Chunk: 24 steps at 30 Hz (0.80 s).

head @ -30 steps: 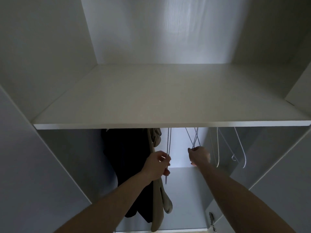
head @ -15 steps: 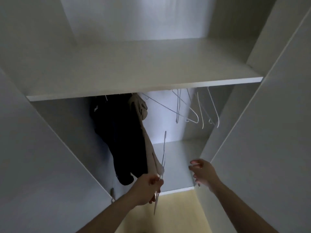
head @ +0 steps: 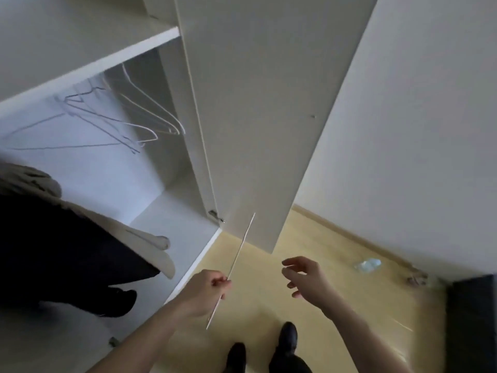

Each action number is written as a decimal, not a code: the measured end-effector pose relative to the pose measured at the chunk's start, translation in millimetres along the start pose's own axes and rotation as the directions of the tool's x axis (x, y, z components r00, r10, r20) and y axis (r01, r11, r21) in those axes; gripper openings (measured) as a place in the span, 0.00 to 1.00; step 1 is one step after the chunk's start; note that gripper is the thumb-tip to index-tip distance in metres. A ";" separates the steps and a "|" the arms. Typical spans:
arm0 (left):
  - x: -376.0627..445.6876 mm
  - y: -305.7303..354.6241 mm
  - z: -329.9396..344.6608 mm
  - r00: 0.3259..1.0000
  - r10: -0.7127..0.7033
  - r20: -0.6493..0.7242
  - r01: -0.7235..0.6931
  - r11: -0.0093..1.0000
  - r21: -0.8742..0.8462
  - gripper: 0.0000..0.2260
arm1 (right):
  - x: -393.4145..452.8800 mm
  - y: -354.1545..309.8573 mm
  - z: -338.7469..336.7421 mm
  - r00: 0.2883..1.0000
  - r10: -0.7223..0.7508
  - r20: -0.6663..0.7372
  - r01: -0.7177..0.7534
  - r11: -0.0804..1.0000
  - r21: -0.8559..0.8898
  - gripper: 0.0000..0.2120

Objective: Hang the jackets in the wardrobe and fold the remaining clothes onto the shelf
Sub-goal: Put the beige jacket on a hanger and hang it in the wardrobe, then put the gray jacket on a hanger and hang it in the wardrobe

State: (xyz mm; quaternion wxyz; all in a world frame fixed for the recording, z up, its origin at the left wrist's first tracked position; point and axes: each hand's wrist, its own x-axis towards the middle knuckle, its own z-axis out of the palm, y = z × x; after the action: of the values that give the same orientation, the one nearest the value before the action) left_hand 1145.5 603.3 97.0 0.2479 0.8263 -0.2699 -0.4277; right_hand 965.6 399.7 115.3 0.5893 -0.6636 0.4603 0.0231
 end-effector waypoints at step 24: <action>-96.0 317.6 404.5 0.693 0.514 0.506 -0.690 0.677 0.257 0.10 | -308.6 323.0 -300.9 0.770 0.311 -0.557 0.017 0.862 0.506 0.06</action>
State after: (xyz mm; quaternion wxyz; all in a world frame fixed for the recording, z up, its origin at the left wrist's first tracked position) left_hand 684.2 361.8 148.6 0.1303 0.6161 -0.6629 -0.4050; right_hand 428.0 376.3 138.0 0.5468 -0.4254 0.6709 -0.2646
